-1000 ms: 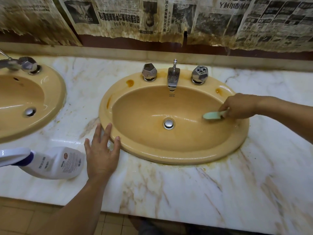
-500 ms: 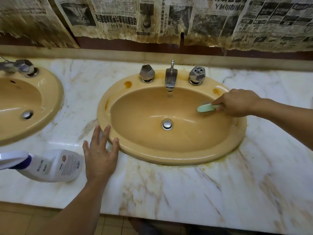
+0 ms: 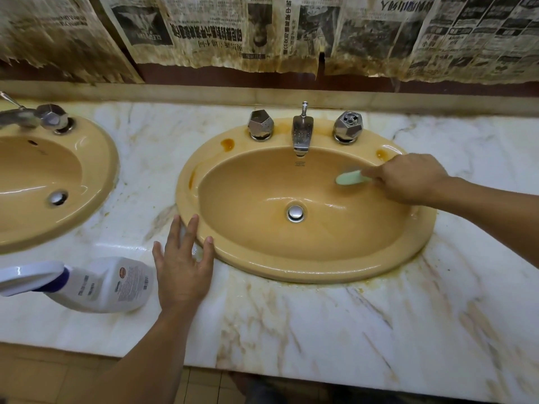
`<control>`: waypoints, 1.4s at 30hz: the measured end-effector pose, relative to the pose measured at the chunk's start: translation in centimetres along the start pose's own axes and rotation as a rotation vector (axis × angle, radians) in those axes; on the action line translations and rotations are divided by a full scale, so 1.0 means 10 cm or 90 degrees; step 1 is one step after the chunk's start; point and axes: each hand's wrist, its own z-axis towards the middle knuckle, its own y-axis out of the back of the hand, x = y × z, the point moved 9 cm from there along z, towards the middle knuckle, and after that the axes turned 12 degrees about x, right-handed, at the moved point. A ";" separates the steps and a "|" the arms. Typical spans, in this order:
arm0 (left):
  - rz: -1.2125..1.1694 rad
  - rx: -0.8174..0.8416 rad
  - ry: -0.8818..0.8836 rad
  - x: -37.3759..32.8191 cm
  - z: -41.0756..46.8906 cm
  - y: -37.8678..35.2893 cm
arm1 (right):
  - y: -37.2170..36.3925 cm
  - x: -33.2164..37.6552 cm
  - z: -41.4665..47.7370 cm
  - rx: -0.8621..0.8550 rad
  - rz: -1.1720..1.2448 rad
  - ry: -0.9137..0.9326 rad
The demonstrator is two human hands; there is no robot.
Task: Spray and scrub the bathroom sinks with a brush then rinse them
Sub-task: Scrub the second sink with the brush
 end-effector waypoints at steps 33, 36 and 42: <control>-0.006 -0.011 0.012 0.03 0.02 -0.01 | 0.15 0.73 0.56 -0.188 -0.102 0.092; -0.003 -0.014 0.008 0.03 0.03 -0.01 | -0.08 0.69 0.64 -0.081 -0.065 0.092; -0.005 -0.014 0.009 0.03 0.03 -0.01 | -0.45 0.62 0.68 0.044 0.086 0.061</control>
